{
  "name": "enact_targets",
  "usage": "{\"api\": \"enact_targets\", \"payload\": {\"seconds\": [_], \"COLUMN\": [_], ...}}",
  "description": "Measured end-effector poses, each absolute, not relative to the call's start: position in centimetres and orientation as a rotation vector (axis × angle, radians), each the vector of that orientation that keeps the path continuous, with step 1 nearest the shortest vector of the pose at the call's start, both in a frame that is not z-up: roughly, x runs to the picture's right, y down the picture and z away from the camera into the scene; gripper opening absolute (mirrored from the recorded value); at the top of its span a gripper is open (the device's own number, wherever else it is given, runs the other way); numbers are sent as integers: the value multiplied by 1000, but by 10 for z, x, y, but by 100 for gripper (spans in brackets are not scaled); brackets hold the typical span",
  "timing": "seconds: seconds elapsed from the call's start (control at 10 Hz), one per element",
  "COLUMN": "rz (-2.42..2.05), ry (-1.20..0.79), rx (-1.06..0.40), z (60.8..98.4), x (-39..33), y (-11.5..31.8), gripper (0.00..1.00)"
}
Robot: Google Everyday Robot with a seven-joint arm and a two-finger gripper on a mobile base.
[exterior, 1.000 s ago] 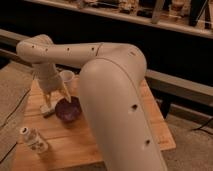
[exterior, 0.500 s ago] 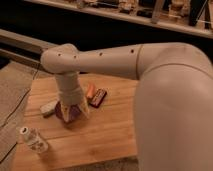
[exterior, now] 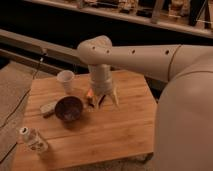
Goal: Move the arm in a circular motion
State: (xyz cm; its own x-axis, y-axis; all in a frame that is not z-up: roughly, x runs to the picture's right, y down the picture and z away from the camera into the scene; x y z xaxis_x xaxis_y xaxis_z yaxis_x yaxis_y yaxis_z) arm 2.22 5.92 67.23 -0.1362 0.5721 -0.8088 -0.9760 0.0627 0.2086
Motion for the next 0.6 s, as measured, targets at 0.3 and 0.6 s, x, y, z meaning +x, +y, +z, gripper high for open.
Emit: {"api": "enact_targets", "payload": {"seconds": [0.3,0.6], "rz": [1462,1397], "ry": [893,814], "rx": [-547,-577], "z": [732,770], "x": [1,-64], "y": [16,-8], "gripper": [65,65]}}
